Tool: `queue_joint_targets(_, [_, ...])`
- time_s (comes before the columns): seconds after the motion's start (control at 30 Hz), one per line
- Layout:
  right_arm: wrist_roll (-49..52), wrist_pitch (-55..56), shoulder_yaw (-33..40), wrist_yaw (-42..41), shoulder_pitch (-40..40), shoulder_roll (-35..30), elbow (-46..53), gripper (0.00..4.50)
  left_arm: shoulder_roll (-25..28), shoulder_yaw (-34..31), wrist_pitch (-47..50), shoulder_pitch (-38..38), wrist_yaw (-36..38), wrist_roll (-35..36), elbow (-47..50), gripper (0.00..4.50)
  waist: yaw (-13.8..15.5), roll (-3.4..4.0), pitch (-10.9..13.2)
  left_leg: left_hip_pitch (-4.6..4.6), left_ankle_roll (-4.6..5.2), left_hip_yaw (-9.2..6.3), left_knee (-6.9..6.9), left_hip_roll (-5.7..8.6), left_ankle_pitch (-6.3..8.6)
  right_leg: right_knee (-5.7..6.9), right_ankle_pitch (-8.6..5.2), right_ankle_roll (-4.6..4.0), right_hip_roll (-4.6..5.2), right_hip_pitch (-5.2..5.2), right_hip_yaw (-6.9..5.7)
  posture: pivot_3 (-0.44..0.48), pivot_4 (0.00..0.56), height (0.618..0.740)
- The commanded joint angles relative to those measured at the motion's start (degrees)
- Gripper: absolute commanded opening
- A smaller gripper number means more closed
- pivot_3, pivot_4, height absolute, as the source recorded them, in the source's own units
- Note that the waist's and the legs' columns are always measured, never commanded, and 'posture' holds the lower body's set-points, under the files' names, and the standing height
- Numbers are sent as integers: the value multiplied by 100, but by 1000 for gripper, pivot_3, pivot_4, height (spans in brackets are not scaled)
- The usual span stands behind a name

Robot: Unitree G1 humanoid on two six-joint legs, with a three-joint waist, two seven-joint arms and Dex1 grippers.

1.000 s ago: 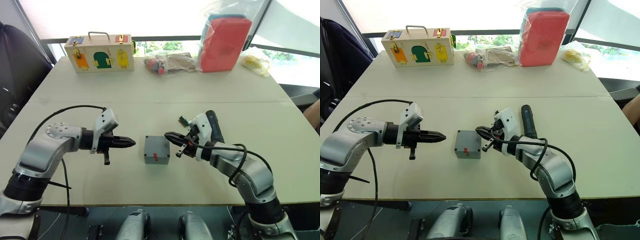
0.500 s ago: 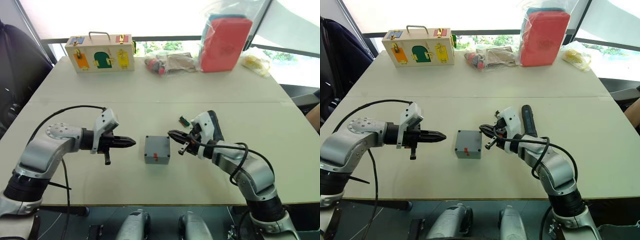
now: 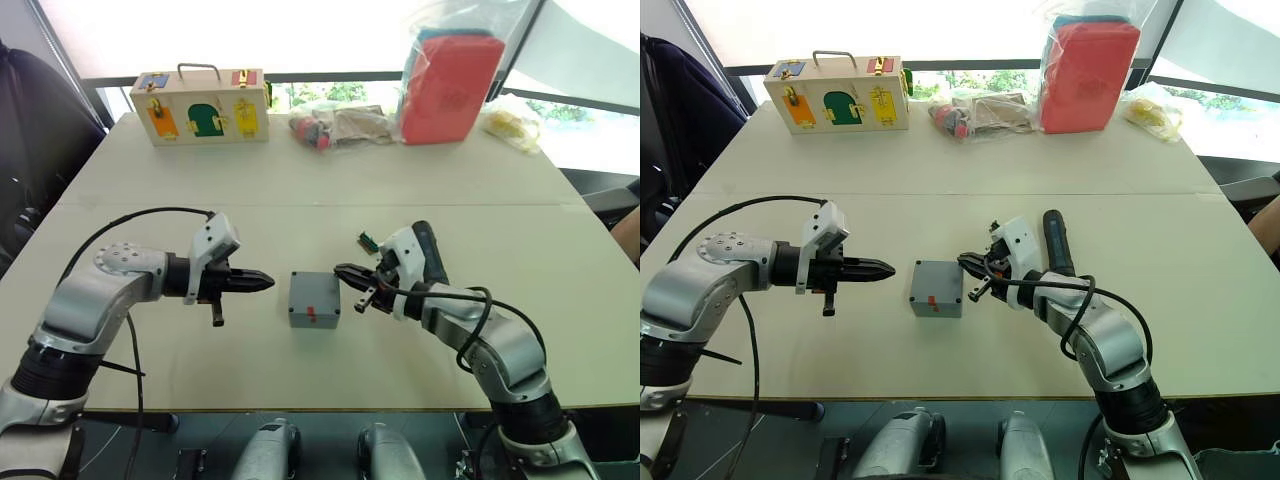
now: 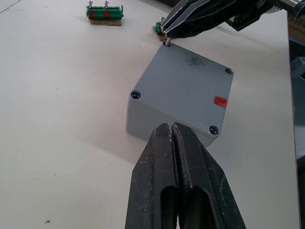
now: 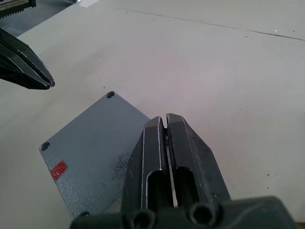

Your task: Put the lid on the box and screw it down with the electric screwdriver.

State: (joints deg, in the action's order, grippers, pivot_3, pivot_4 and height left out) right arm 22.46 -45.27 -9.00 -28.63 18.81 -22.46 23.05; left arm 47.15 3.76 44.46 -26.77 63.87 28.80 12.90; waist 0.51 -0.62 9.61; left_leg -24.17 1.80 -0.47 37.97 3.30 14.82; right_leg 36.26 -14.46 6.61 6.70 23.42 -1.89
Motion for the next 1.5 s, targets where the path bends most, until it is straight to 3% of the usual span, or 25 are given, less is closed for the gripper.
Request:
queue_joint_targets(0.03, [-60, 113, -39, -52, 172, 14, 15, 31, -2, -36, -65, -62, -22, 26, 84, 0, -4, 0, 0, 0, 0, 0, 0, 0, 0, 0, 0, 0, 0, 0, 0, 0, 150, 740])
queue_joint_targets(0.07, [-74, 107, -47, -66, 191, -2, -5, 31, -11, -30, -66, -68, -30, 26, 81, 0, -6, 0, 0, 0, 0, 0, 0, 0, 0, 0, 0, 0, 0, 0, 0, 0, 150, 740])
queue_joint_targets(0.2, [-124, 94, -28, -133, 253, -70, -66, 1110, -73, 0, -83, -117, -57, 9, 43, 0, 0, 0, 0, 0, 0, 0, 0, 0, 0, 0, 0, 0, 0, 0, 0, 0, 150, 740])
queue_joint_targets(0.3, [-54, -13, 85, -170, 314, -129, 17, 2482, -149, 1, -103, -153, -72, 18, 33, 0, 3, 0, 0, 0, 0, 0, 0, 0, 0, 0, 0, 0, 0, 0, 0, 0, 150, 740])
queue_joint_targets(0.4, [153, -246, 325, -196, 355, -223, 269, 3479, -264, -55, -66, -255, -87, 106, 29, 0, 9, 0, 0, 0, 0, 0, 0, 0, 0, 0, 0, 0, 0, 0, 0, 0, 150, 740])
queue_joint_targets(0.57, [929, -1208, 1460, 68, 666, -338, 693, 3479, -441, 23, -112, -569, 4, 170, 108, 0, 17, 0, 1, -1, -1, 0, 1, 0, 0, 0, 0, 0, 1, -1, 0, 0, 150, 740])
queue_joint_targets(0.63, [1281, -1789, 1976, 113, 1038, -578, 655, 4099, -505, 108, -157, -748, 108, 182, 178, 0, 19, 0, 1, -1, 0, 0, 4, 1, 0, 0, 3, -1, 2, -2, 0, 0, 150, 740])
queue_joint_targets(0.7, [1425, -2274, 2298, 214, 1414, -831, 486, 4426, -562, 198, -200, -890, 190, 179, 219, 0, 20, 1, 1, 1, 0, 0, 5, 1, 0, -1, 4, -1, 3, -4, 0, 0, 150, 740])
queue_joint_targets(0.93, [1357, -3180, 2560, 685, 2032, -1107, 71, 4488, -595, 321, -322, -1034, 340, 147, 220, 0, -18, 2, 1, -1, 0, 3, -2, -2, 0, -3, 3, -3, 5, 1, 7, 0, 150, 740])
queue_joint_targets(1.03, [1427, -4571, 1345, -119, 2763, -2859, -1195, 4488, -583, 786, -936, -1203, 776, -184, 346, 0, 3, 45, 27, -7, 6, 15, 2, 2, 2, -4, 5, -4, 10, 4, 7, 0, 150, 740])
queue_joint_targets(1.13, [1465, -4723, 580, -417, 2996, -3374, -1993, 4488, -591, 947, -1212, -1192, 868, -358, 319, 0, 19, 43, 26, -16, 21, 12, 17, 6, 11, -18, 5, -10, 16, -3, 3, 0, 150, 740])
queue_joint_targets(1.5, [1045, -4540, -910, -1050, 3905, -3178, -3723, 4488, -730, 1009, -1315, -832, 486, -560, 458, 0, -126, 51, 32, -24, 23, 17, 13, -2, 12, -15, 8, -4, 12, 13, 8, 0, 150, 740])
